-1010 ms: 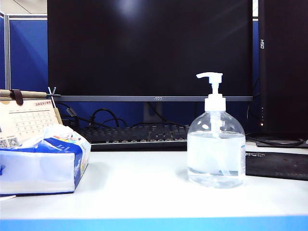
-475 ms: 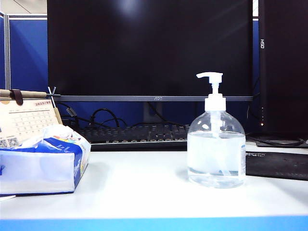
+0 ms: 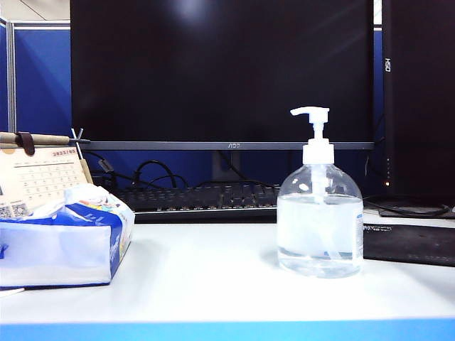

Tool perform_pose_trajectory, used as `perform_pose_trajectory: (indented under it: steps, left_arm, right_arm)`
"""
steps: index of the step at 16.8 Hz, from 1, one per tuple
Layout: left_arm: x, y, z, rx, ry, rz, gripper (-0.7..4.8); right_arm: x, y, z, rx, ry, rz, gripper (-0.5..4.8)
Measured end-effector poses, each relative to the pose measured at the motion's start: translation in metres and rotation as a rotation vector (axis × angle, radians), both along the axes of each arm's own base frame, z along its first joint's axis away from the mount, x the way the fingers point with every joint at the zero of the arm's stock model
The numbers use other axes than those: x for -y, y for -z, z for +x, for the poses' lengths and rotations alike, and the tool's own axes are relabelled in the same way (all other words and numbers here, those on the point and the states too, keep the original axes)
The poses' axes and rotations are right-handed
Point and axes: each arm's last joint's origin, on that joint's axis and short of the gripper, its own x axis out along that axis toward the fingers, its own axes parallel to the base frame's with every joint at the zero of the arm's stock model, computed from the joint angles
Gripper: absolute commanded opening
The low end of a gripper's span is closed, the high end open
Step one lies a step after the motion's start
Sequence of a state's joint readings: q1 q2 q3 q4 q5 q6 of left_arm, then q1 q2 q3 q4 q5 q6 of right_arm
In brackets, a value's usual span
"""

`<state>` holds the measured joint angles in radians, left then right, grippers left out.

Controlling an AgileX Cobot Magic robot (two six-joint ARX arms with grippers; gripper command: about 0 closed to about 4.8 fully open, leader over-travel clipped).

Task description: Pull out a tissue from the tissue dispenser, then press the switch of the alcohol sanitizer bottle to drop some sanitizer on the paper tissue, and finally place the treated tissue on the table.

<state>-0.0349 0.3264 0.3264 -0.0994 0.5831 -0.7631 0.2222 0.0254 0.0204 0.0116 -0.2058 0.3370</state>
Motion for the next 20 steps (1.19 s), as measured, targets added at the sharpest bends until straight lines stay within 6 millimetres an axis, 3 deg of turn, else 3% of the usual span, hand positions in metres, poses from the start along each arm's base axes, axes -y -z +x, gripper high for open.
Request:
perform_pose_trajectory:
  steps: [4,7,12,15,20]
  left_arm:
    - [0.003,0.036,0.038,-0.284,0.045,0.072,1.35]
    - [0.022,0.039,0.049,-0.283,0.163,0.048,1.35]
    - [0.058,0.045,0.045,-0.296,0.143,0.143,1.35]
    - [0.054,0.05,0.046,-0.332,0.047,0.184,1.35]
    - [0.054,0.053,0.044,-0.362,0.046,0.197,1.35]
  right_arm:
    - [0.0,0.0,0.0,-0.003,-0.004,0.002,-0.01]
    - [0.0,0.003,0.0,-0.031,-0.014,-0.003,-0.01]
    - [0.0,0.008,0.0,-0.079,-0.016,-0.013,-0.01]
    - [0.0,0.008,-0.001,-0.081,-0.02,-0.013,-0.01]
    - [-0.001,0.008,-0.001,-0.081,-0.03,-0.013,-0.01]
